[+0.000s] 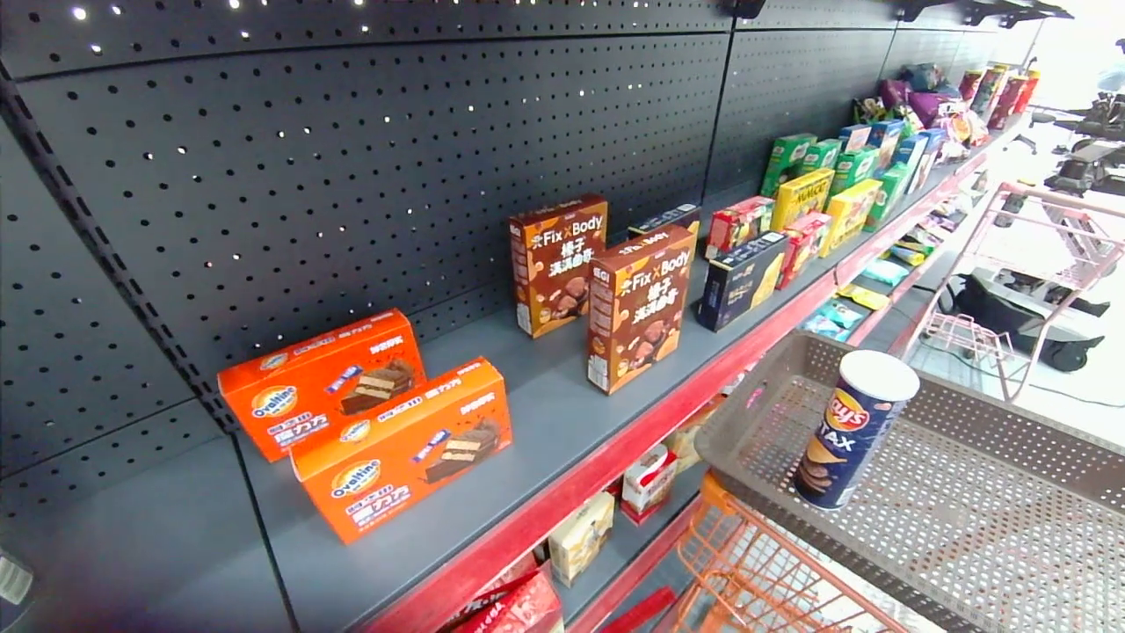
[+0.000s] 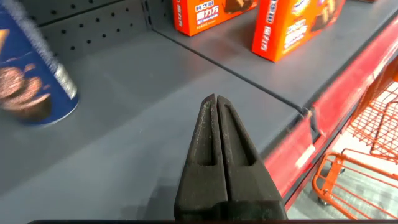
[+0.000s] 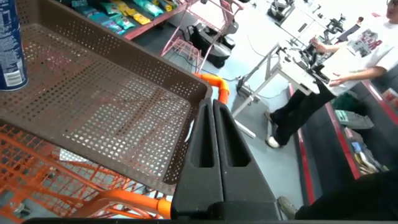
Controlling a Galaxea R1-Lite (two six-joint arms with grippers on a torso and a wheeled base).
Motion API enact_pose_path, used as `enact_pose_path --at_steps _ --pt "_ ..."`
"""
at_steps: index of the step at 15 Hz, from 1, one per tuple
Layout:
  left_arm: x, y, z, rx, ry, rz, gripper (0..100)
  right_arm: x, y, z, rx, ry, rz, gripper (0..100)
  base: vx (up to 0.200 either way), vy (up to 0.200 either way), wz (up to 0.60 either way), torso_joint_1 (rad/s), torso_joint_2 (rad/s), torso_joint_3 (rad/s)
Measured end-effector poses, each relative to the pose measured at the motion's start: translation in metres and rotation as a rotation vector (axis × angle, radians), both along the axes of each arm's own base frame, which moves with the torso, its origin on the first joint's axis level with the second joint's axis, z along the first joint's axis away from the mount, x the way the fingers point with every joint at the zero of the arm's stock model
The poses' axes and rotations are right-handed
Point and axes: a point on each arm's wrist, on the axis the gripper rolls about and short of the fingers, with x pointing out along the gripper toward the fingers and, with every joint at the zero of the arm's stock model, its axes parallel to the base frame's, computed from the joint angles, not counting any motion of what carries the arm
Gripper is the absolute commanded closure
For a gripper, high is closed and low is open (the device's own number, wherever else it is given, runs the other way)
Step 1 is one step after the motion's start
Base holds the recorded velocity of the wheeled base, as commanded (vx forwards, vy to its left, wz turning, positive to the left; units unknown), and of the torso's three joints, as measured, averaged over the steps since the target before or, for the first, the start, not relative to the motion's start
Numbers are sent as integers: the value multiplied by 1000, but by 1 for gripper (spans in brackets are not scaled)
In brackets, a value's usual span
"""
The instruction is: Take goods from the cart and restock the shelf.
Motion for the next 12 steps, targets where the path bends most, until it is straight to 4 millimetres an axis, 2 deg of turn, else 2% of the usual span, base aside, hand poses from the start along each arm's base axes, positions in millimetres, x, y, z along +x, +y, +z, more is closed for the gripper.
enact_pose_path --at_steps 12 --pt "0 0 0 -5 -1 2 100 -4 -3 3 -5 -31 19 100 0 0 0 0 0 0"
